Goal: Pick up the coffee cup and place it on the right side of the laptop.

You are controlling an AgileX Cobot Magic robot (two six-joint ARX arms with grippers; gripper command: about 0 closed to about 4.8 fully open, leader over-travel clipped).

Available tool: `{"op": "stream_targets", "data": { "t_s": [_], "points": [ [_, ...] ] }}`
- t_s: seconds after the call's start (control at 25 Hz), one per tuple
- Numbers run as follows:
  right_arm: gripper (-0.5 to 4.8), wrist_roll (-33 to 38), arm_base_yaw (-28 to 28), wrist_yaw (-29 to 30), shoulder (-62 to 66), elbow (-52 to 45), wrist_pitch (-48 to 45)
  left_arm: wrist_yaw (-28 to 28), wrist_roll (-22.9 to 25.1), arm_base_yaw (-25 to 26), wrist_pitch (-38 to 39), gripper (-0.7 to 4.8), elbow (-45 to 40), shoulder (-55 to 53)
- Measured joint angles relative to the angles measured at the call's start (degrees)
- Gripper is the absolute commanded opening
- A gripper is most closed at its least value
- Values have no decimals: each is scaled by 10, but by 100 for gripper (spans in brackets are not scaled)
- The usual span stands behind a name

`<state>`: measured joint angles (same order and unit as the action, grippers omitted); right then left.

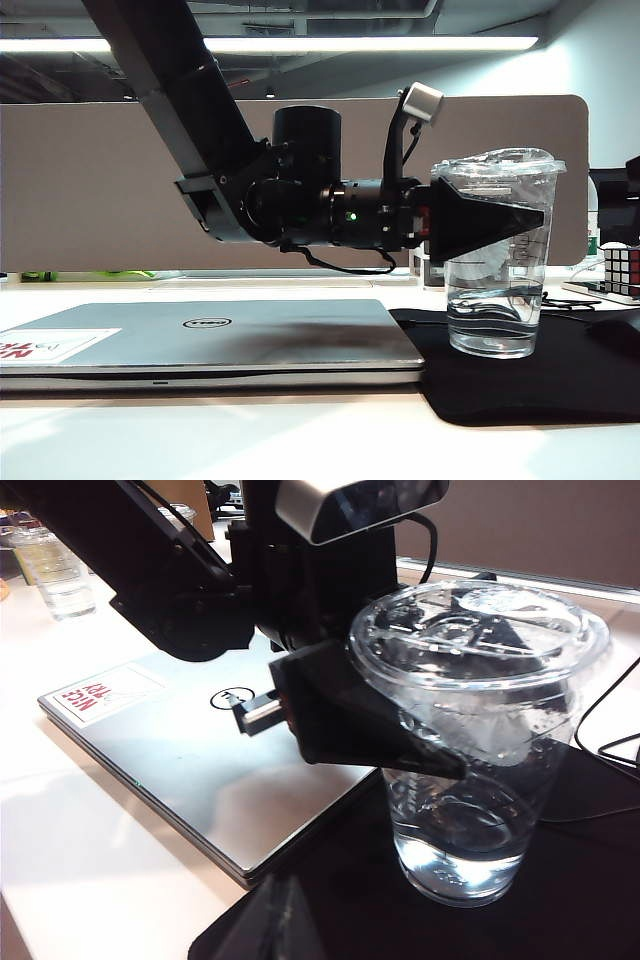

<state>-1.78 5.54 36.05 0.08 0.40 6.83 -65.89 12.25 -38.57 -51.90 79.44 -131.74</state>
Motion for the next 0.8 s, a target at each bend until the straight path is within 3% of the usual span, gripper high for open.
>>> {"op": "stream_targets", "data": {
  "t_s": [0.16,0.2,0.28,0.52,0.8],
  "points": [
    [-1,0,0,0,0,0,0,2,0,0,-7,321,1,-4],
    [-1,0,0,0,0,0,0,2,0,0,-7,357,1,-4],
    [-1,0,0,0,0,0,0,1,-1,0,-6,479,1,-4],
    [-1,0,0,0,0,0,0,3,-13,2,-6,479,2,-5],
    [-1,0,0,0,0,0,0,-38,-24,20,-9,479,2,-5]
  ]
}}
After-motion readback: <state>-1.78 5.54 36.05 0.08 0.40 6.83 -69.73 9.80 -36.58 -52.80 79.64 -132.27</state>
